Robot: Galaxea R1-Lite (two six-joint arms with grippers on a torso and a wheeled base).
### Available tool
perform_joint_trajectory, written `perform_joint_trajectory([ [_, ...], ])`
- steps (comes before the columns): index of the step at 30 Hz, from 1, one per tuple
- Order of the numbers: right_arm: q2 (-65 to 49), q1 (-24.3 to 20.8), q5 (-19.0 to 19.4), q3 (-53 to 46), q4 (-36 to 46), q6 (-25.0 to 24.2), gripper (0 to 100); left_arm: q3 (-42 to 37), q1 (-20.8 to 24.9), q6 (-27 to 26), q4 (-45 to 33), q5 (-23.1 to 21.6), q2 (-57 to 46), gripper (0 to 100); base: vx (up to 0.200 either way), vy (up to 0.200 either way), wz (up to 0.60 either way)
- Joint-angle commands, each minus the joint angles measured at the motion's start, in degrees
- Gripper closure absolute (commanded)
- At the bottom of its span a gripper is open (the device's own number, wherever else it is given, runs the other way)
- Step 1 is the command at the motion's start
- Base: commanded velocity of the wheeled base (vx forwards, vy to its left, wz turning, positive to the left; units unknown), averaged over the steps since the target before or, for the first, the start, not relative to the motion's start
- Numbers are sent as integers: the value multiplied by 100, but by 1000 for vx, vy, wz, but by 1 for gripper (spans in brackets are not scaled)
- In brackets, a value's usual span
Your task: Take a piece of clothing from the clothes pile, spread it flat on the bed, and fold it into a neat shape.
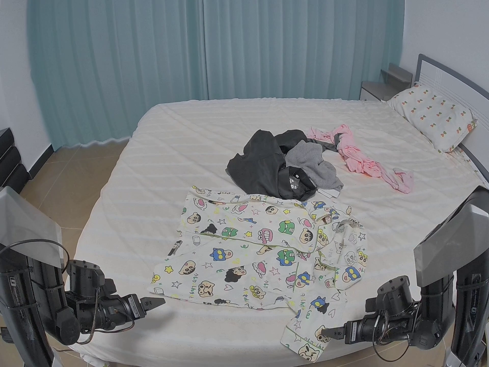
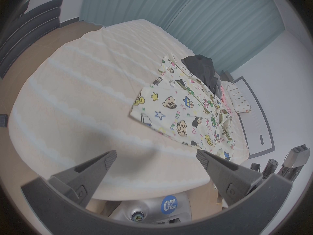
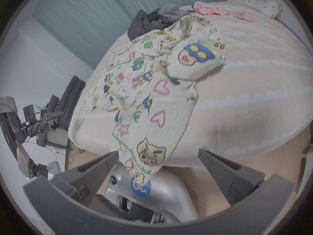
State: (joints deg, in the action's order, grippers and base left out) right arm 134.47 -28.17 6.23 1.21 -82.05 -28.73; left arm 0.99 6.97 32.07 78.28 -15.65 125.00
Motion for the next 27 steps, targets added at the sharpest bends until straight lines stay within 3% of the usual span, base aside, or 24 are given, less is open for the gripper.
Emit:
perform_joint_trajectory([
  [1, 571, -66, -333, 336, -311, -71, 0, -72, 6, 1, 12, 1, 42, 0, 0, 0, 0],
  [7, 914, -162, -561, 705, -346, -141, 0, -20, -3, 97, 12, -52, 42, 0, 0, 0, 0],
  [12, 958, -549, -816, 987, -276, -141, 0, 33, -21, 326, 135, -105, 33, 0, 0, 0, 0],
  [17, 1011, -549, -983, 1277, -56, -141, 0, 33, -21, 326, 153, -105, 42, 0, 0, 0, 0],
  [18, 1011, -549, -983, 1277, -56, -141, 100, 33, -21, 326, 153, -105, 42, 0, 0, 0, 0],
  [27, 931, -461, -1071, 978, 5, -124, 100, 33, -21, 282, 153, -61, 51, 0, 0, 0, 0],
])
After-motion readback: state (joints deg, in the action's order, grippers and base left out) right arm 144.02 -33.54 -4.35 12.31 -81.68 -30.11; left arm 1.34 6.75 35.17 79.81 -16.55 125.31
